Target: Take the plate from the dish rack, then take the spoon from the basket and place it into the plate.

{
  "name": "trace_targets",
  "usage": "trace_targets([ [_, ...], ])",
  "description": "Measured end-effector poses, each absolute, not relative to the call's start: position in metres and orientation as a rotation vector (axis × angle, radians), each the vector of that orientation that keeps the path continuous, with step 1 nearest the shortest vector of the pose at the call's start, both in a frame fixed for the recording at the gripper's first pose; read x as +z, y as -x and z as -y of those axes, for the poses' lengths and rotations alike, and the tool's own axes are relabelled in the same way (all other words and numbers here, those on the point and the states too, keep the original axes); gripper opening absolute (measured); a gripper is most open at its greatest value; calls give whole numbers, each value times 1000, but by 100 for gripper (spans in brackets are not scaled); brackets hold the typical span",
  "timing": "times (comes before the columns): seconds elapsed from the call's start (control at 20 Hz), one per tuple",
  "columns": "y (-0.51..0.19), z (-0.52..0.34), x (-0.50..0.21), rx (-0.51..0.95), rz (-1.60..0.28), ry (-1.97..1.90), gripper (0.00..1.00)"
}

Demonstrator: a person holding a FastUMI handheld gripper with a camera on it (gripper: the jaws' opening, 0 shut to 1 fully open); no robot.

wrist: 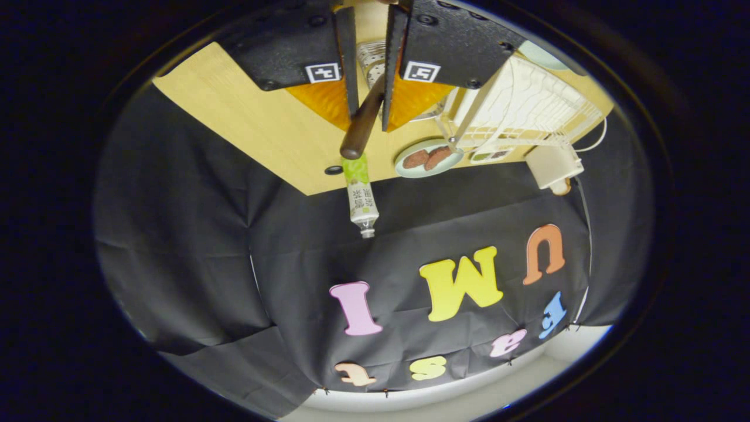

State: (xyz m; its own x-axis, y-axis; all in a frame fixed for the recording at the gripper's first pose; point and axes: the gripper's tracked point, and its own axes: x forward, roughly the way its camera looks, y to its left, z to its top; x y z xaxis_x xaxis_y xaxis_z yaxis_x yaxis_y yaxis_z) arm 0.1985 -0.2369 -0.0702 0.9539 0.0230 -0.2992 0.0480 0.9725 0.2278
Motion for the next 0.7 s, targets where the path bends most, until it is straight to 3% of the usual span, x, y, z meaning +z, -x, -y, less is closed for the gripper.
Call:
trace_targets([
  [0.25, -194, 229, -45, -23, -263, -225, 13],
  [0.7, -140, 211, 57, -66, -28, -142, 12],
])
